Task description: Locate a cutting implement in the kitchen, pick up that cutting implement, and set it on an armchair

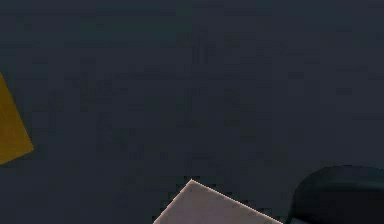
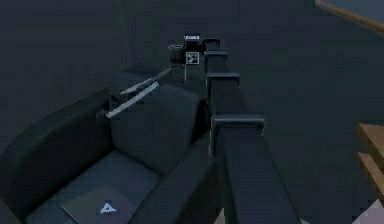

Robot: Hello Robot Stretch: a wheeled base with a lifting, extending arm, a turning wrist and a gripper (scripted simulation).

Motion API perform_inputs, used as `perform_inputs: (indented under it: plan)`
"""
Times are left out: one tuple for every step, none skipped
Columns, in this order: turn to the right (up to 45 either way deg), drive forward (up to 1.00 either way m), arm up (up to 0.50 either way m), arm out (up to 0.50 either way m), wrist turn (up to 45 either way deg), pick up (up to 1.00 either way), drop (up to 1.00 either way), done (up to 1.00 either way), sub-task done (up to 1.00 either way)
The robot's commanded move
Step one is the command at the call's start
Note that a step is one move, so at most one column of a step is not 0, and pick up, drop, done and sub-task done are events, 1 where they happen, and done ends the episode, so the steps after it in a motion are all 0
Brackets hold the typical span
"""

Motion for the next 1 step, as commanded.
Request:
perform_inputs:
  plan:
    - [0.0,0.0,0.0,0.0,0.0,0.0,0.0,1.0,0.0]
